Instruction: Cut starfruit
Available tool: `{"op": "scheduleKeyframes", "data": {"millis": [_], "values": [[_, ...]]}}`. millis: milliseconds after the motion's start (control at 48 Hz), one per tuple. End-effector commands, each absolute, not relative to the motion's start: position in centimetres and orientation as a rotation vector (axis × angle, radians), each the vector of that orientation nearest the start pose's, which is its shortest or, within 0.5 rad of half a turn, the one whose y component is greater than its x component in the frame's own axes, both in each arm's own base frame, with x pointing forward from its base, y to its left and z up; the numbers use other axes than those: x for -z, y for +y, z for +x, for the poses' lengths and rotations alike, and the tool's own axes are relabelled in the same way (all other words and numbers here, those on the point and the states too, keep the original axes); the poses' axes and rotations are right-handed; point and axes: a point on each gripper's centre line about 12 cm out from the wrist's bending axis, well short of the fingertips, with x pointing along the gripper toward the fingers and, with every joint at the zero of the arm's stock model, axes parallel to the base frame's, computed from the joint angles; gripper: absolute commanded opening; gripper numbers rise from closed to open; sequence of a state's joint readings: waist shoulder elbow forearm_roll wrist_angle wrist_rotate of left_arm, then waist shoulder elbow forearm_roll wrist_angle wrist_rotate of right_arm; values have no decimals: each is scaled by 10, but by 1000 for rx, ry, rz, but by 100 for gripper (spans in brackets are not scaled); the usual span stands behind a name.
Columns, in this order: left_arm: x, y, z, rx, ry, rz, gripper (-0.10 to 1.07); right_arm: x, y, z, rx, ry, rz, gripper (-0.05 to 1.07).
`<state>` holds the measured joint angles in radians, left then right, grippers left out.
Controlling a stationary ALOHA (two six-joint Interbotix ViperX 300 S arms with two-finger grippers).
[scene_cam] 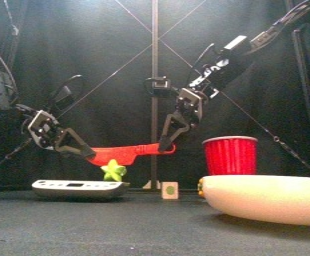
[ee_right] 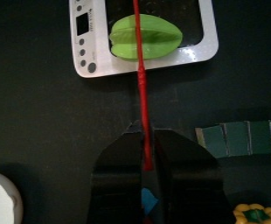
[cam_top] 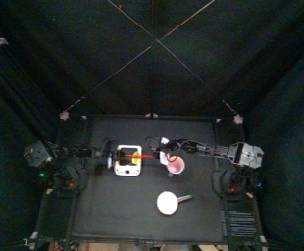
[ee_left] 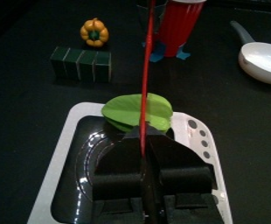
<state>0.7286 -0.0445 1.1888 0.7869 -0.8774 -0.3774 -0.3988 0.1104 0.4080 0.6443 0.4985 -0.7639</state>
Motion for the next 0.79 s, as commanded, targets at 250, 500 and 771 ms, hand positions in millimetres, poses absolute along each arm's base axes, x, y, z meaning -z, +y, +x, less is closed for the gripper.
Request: {"op": "scheduleKeyframes", "data": {"millis": [250, 500, 771], "values": [[-112, 132, 235, -156, 386, -86, 30, -190, -131, 408, 20, 843, 128, 34], [-112, 133, 234, -168, 385, -94, 30, -188, -135, 414, 27, 838, 124, 34], [-111, 132, 233, -165, 388, -95, 30, -186, -136, 417, 26, 840, 126, 34]]}}
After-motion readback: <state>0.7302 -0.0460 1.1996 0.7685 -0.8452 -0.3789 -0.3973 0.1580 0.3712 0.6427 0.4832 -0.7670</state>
